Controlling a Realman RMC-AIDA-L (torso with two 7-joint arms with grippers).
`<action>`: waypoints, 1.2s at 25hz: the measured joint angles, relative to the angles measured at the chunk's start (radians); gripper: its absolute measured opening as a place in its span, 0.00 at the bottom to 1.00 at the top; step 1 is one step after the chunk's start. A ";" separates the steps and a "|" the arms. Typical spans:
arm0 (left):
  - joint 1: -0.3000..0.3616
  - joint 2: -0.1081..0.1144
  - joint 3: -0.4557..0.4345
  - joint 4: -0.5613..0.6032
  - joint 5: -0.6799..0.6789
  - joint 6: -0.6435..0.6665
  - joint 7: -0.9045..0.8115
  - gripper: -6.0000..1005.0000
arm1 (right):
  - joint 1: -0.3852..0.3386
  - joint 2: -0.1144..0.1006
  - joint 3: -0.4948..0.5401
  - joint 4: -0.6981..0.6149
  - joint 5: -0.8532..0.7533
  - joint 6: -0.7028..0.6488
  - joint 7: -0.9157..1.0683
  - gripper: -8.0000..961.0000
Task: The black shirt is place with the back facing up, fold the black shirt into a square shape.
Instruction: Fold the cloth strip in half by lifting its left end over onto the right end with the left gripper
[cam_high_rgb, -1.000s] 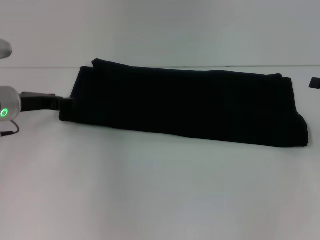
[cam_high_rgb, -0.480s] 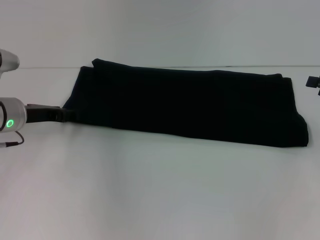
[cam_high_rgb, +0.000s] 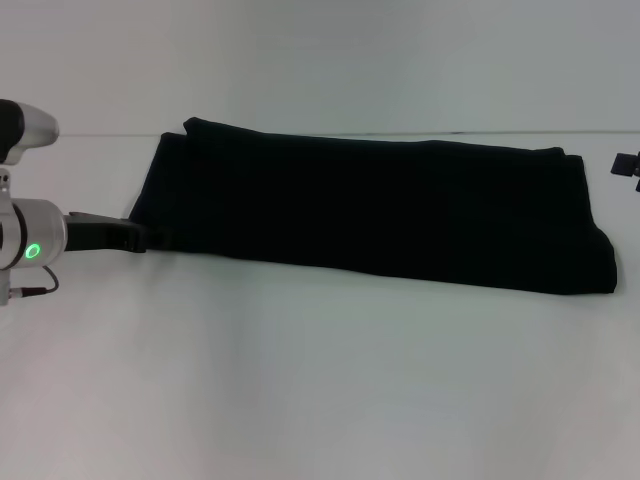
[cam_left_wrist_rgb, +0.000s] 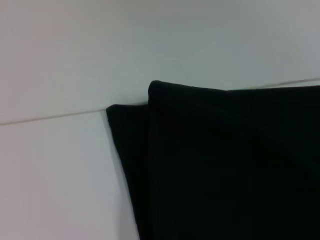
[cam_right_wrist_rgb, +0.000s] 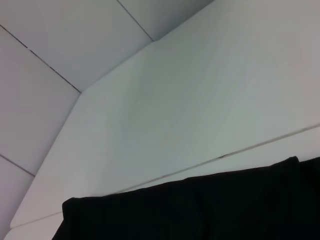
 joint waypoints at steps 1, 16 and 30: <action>0.000 -0.001 0.002 0.001 0.000 -0.003 0.002 0.66 | 0.000 0.000 0.000 0.000 0.000 0.000 0.000 0.74; -0.007 0.003 -0.005 0.006 0.001 -0.027 -0.004 0.09 | -0.010 0.001 0.000 0.004 0.000 -0.005 0.000 0.73; 0.000 0.006 -0.010 0.023 0.002 -0.035 -0.027 0.02 | -0.011 0.002 -0.002 0.004 0.000 0.001 -0.003 0.73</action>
